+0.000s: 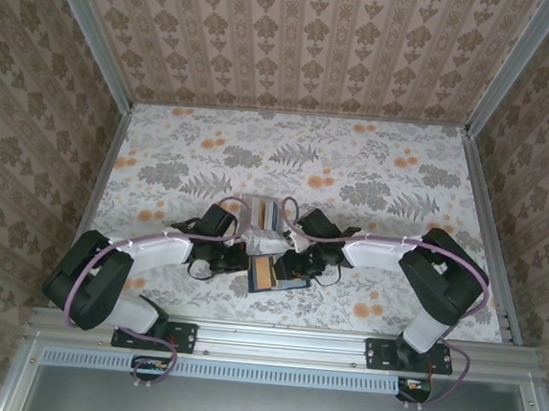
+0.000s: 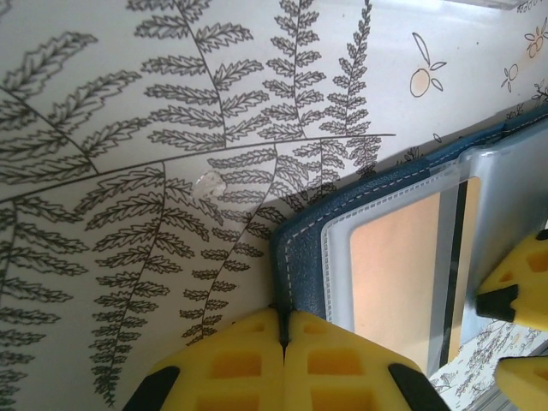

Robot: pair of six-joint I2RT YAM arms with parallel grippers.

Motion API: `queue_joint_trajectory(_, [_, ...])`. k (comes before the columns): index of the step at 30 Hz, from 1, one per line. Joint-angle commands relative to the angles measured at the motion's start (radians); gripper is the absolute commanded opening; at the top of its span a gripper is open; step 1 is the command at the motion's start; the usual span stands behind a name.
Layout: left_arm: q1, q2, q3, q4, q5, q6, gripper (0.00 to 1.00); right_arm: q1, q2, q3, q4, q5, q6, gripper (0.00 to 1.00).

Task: Put the credit cards into the card holder

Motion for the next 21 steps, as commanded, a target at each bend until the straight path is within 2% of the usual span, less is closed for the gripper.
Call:
queue_joint_trajectory(1, [0.013, 0.021, 0.001, 0.012, -0.022, 0.016, 0.00, -0.005, -0.020, 0.029, -0.080, 0.050, -0.019, 0.36])
queue_joint_trajectory(6, [0.013, 0.032, -0.007, 0.036, -0.009, 0.004, 0.00, 0.013, 0.045, 0.052, -0.033, 0.025, -0.001, 0.32])
queue_joint_trajectory(10, [0.011, 0.040, -0.009, 0.052, 0.006, 0.004, 0.00, 0.046, 0.092, 0.078, -0.025, 0.061, 0.020, 0.37])
queue_joint_trajectory(14, [0.010, 0.044, -0.027, 0.088, 0.015, -0.019, 0.00, 0.078, 0.098, 0.088, 0.023, 0.064, 0.045, 0.37])
queue_joint_trajectory(21, [0.008, 0.037, -0.021, 0.091, 0.025, -0.023, 0.00, 0.104, 0.078, 0.109, 0.001, 0.069, 0.008, 0.38])
